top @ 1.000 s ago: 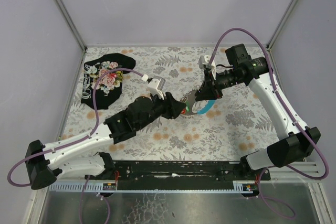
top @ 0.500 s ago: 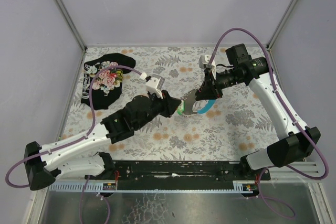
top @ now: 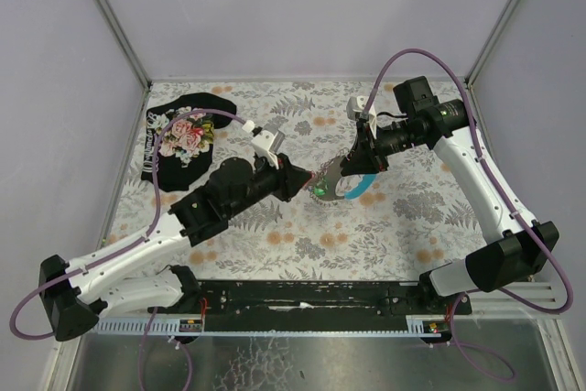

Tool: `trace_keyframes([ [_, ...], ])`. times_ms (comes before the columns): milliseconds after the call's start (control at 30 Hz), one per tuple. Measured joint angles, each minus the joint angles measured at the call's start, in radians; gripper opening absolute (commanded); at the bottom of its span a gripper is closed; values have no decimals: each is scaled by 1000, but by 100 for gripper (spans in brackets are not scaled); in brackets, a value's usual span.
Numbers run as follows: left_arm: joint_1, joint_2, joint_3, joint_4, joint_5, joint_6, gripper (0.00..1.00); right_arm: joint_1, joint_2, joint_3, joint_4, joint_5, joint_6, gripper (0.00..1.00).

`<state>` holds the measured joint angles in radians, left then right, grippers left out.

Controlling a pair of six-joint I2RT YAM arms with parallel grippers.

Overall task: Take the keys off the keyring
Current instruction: Pick up the key from the keyring.

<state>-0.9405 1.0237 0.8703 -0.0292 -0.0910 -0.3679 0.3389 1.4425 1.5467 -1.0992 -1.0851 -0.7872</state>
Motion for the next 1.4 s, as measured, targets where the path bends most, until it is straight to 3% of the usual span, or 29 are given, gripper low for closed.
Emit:
trace_keyframes([
  [300, 52, -13, -16, 2, 76, 11, 21, 0, 0, 0, -17, -1, -15, 0],
  [733, 61, -27, -45, 22, 172, 27, 37, 0, 0, 0, -33, -9, -33, 0],
  [1400, 62, 1, -74, 128, 235, 41, 34, 0, 0, 0, -35, -9, -42, 0],
])
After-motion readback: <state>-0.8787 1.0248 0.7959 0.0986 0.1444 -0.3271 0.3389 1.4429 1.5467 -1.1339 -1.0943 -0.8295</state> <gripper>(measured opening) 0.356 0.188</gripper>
